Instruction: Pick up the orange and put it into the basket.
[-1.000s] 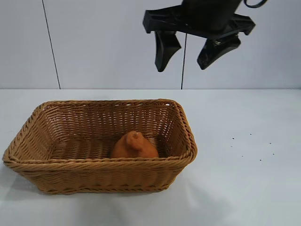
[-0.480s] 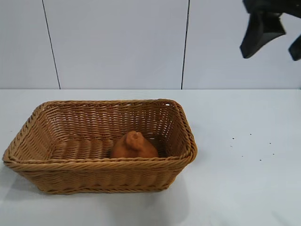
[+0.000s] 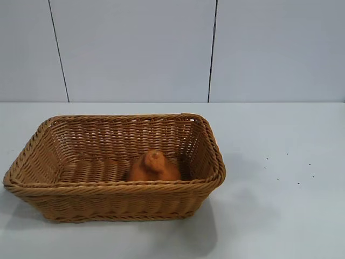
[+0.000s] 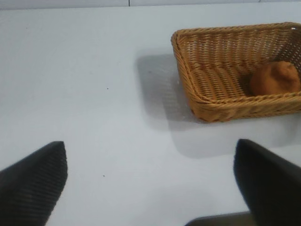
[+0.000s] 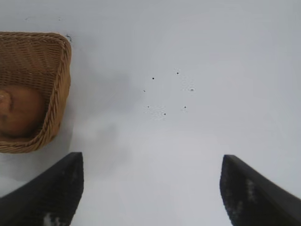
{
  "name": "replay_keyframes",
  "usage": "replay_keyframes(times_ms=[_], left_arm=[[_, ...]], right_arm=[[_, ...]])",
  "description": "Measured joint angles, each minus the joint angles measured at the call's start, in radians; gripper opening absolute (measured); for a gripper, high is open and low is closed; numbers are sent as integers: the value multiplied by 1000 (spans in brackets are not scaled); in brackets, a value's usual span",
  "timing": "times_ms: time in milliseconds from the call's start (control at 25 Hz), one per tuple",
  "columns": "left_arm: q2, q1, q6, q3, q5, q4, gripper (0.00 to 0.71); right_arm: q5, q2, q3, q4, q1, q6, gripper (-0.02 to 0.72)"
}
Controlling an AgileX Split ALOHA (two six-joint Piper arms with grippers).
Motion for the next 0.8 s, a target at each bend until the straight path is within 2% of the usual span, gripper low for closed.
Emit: replay_keyframes(times_ms=[160, 280, 680, 800], left_arm=[[0, 0, 0, 0, 0, 0, 689], [0, 0, 0, 0, 0, 0, 689], [0, 0, 0, 0, 0, 0, 689], [0, 0, 0, 0, 0, 0, 689]], right_arm=[[75, -104, 3, -10, 0, 0, 548], [103, -188, 42, -18, 0, 0, 548], [118, -375, 189, -25, 0, 36, 548], [121, -394, 193, -54, 0, 55, 548]])
